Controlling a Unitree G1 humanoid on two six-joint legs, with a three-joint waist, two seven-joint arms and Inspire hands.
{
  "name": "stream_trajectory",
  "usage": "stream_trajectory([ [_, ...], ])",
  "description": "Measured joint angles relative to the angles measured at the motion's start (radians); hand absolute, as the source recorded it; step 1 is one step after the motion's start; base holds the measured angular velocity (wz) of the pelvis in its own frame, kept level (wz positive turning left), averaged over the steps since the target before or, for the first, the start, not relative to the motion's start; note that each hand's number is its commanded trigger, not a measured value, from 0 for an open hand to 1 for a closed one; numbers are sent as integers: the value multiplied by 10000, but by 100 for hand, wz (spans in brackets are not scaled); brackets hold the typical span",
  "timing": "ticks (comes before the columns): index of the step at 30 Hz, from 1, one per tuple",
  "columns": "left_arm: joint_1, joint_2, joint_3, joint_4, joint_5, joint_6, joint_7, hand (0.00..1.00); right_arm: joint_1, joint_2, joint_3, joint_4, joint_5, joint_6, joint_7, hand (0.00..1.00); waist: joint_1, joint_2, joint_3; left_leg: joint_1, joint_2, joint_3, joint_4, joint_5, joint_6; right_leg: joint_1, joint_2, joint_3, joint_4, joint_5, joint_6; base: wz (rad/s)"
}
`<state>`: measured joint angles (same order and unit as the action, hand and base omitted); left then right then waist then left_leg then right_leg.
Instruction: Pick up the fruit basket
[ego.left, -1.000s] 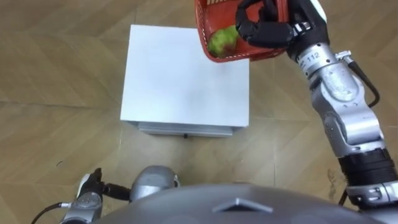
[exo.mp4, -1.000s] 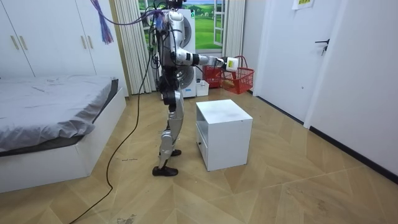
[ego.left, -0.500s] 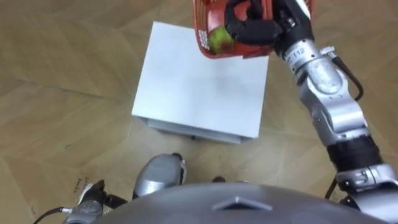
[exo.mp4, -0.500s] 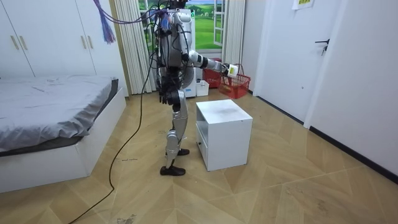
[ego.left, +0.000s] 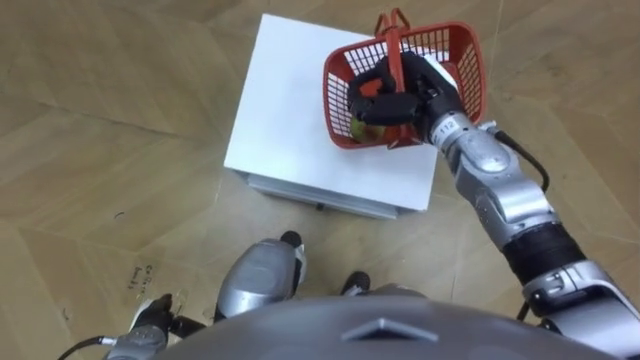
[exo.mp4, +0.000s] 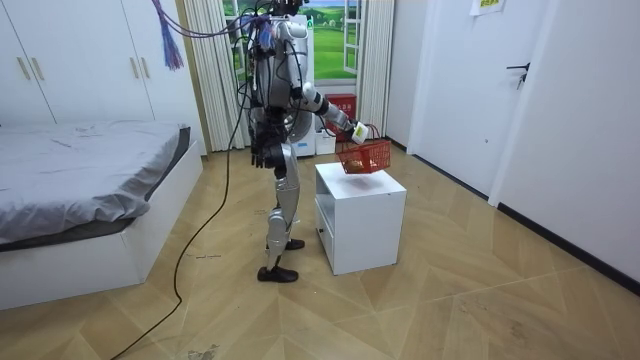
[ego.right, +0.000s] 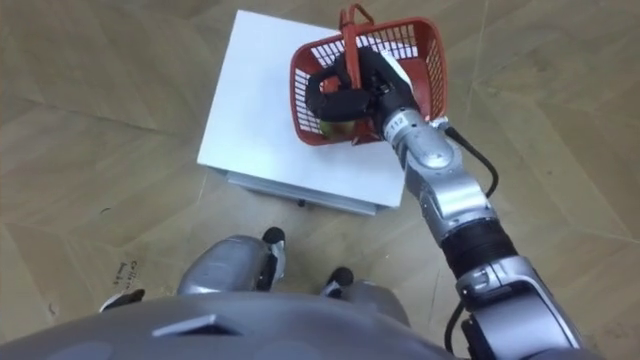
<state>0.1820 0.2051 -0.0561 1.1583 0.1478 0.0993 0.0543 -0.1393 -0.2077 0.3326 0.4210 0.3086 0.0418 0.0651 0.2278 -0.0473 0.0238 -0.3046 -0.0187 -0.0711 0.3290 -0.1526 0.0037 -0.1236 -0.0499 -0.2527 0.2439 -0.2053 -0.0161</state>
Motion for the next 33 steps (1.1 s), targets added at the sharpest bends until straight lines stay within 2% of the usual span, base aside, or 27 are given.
stream_trajectory([
  [3, 0, -3, -54, -5, -3, 16, 0, 0, 7, 76, 2, 462, -1, 30, -31, 100, -10, 39, 9, -33, -63, -54, 8, -6, 14, -13, -17, -19, 2, -41, 48, 5],
  [4, -1, -3, -63, -14, -2, 18, 0, 0, 11, 82, 4, 573, -1, 33, -77, 97, -21, 47, 3, -70, -96, -75, 18, -13, 31, -45, -20, -39, 14, -61, 64, 5],
  [5, -3, -3, -68, -17, -2, 18, -1, 0, 11, 85, 4, 618, -1, 33, -104, 62, -29, 50, 0, -88, -111, -84, 27, -15, 41, -58, -26, -60, 16, -69, 77, 6],
  [6, -5, -4, -70, -27, 1, 19, -1, 0, 10, 89, 4, 712, -1, 32, -111, 8, -25, 51, -10, -143, -128, -84, 89, -22, 67, -101, -48, -82, 33, -80, 95, 4],
  [7, -5, -4, -70, -32, 1, 19, -1, 0, 8, 98, 4, 759, -1, 32, -113, 0, -14, 51, -9, -165, -136, -80, 94, -24, 73, -132, -60, -82, 57, -85, 105, 4],
  [15, 39, -109, -261, -157, 15, 25, 30, 0, 33, 222, 89, 1153, 57, 29, -74, 0, -32, 116, -13, -160, -192, -82, 162, -88, 165, -182, -157, -237, 321, -125, 172, 2],
  [21, 54, -190, -363, -191, 2, 25, 29, 0, 72, 259, 193, 1148, 83, 23, -74, 0, -36, 200, -48, -164, -300, -90, 224, -136, 245, -116, -252, -270, 348, -199, 287, 1],
  [33, 67, -209, -453, -404, 9, 8, 33, 0, 150, 370, 290, 1147, 89, 19, -115, 0, -73, 156, -70, -176, -482, -126, 418, -246, 483, -113, -539, -526, 635, -287, 430, 2],
])
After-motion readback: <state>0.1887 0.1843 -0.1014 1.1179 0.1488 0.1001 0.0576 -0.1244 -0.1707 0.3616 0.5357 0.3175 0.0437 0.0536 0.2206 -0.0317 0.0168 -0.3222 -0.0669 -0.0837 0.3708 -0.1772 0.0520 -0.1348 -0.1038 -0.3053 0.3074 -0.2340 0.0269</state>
